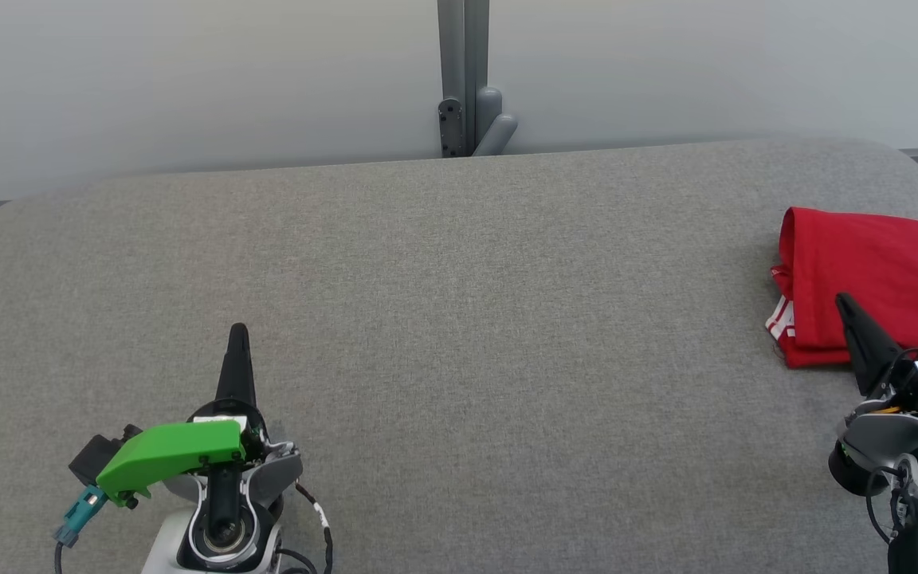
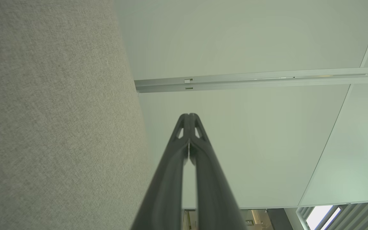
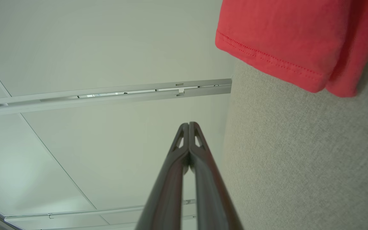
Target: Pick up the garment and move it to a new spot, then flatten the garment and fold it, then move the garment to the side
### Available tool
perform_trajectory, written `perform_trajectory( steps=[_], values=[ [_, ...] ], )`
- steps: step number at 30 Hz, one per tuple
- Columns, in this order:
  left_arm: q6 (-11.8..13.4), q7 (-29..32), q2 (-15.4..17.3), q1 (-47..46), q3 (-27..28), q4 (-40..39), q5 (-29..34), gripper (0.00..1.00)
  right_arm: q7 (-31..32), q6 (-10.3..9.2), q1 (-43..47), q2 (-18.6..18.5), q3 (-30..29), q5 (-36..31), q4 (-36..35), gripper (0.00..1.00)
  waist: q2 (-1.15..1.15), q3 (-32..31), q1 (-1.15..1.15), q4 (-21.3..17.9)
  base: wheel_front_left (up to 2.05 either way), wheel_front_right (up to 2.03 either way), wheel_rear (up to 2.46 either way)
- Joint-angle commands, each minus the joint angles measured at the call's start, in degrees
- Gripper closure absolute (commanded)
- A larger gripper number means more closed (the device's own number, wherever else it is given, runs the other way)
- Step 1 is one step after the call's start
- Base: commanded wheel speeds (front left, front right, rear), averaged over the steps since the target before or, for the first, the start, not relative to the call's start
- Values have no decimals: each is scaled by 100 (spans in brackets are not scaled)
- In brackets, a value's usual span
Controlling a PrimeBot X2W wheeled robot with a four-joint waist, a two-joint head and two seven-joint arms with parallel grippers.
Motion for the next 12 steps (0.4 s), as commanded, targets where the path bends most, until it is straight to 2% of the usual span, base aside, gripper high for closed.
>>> perform_trajectory(
  steps=[1,12],
  values=[
    [-12,-7,4,-76,0,16,-5,100,14,2,-17,-30,-4,27,14,100,0,0,0,0,0,0,0],
    [-12,-7,4,-76,0,16,-6,100,10,2,-16,-32,2,27,14,100,0,0,0,0,0,0,0]
  ],
)
